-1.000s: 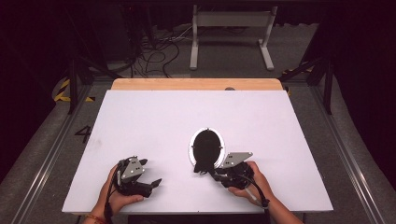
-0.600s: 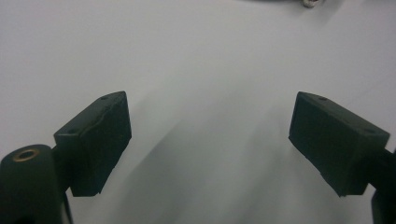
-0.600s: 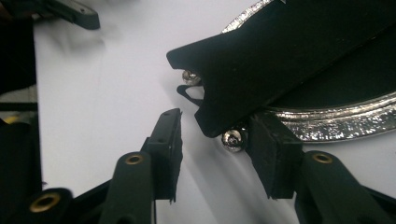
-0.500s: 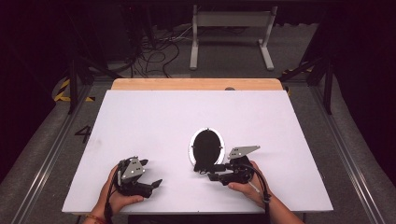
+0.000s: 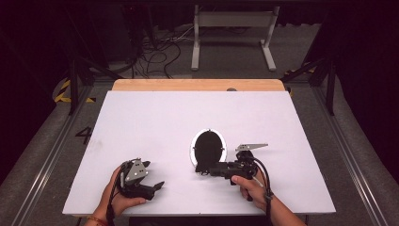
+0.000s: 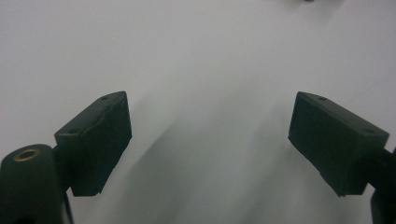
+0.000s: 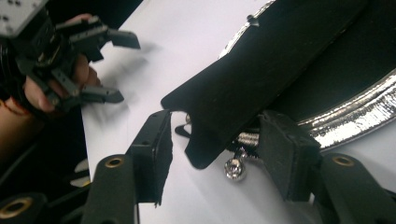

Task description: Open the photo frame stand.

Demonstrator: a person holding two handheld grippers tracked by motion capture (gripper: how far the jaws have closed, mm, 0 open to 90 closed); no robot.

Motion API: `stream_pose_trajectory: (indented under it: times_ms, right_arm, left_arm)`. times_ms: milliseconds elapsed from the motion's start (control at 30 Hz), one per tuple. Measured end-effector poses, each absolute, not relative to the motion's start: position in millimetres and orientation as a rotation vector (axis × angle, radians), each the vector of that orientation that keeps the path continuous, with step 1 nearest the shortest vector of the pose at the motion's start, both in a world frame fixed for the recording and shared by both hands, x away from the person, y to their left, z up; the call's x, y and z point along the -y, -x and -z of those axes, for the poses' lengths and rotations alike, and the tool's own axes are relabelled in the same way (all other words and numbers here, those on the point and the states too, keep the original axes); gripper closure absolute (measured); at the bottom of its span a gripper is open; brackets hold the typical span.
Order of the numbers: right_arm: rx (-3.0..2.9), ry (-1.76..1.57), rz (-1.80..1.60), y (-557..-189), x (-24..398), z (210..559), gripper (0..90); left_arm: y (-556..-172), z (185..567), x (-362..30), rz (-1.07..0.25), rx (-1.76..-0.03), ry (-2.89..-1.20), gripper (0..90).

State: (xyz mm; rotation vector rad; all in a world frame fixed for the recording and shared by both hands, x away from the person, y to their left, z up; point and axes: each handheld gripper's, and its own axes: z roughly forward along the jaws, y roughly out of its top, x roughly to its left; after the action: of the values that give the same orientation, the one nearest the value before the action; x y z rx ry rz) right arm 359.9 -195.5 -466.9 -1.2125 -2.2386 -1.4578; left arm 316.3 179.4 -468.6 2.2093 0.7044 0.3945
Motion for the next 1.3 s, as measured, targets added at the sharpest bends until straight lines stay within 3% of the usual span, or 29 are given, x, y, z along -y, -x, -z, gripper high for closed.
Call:
stream_pose_trajectory:
  times_ms: [67,400,800,1300]
  right_arm:
    - [2.16,1.245,1.478,-363,194,468,51.6]
    - [2.064,1.304,1.486,-367,194,470,55.3]
    - [2.137,1.239,1.514,-366,193,470,56.5]
    - [2.243,1.165,1.55,-359,192,468,56.7]
  left_arm:
    - [-317,468,-176,-0.388,-0.7,-2.209,13.8]
    - [-325,457,-155,-0.333,-0.654,-2.232,15.5]
    - [-385,456,-127,-0.199,-0.787,-2.198,18.7]
    - [-405,463,-89,-0.055,-0.717,-2.222,17.4]
